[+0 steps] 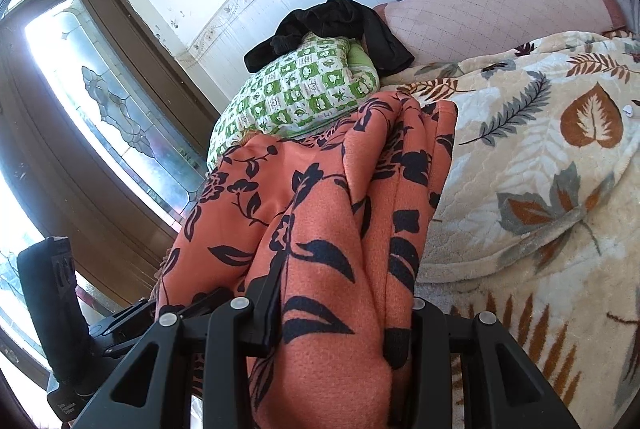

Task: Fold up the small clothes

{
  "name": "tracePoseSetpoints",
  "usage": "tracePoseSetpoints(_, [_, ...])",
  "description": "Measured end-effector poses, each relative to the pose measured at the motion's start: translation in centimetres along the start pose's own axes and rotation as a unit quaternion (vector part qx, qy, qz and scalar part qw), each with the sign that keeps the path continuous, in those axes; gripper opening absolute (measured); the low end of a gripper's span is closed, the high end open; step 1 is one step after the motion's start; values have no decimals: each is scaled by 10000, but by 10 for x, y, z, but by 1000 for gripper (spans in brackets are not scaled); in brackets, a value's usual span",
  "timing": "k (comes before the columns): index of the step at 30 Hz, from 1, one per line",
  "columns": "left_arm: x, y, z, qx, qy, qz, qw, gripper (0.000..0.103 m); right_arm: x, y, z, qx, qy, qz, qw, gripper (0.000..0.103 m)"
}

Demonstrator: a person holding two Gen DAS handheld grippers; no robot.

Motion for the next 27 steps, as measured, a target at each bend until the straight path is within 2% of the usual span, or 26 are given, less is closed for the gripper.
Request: tracePoseSetpoints(27, [35, -18, -8, -7, 81, -552, 9984, 41, 36, -21, 19, 203, -187, -565, 9980, 40])
Point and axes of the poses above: each gripper's, at about its wrist camera, not at the fingertips, and x roughly the way its jaws point, z to its right, y to its top, the point moved 7 cm from there along x, roughly the way its jaws point, and after that the axes turned 3 degrees about -z, right-handed, at the moved point
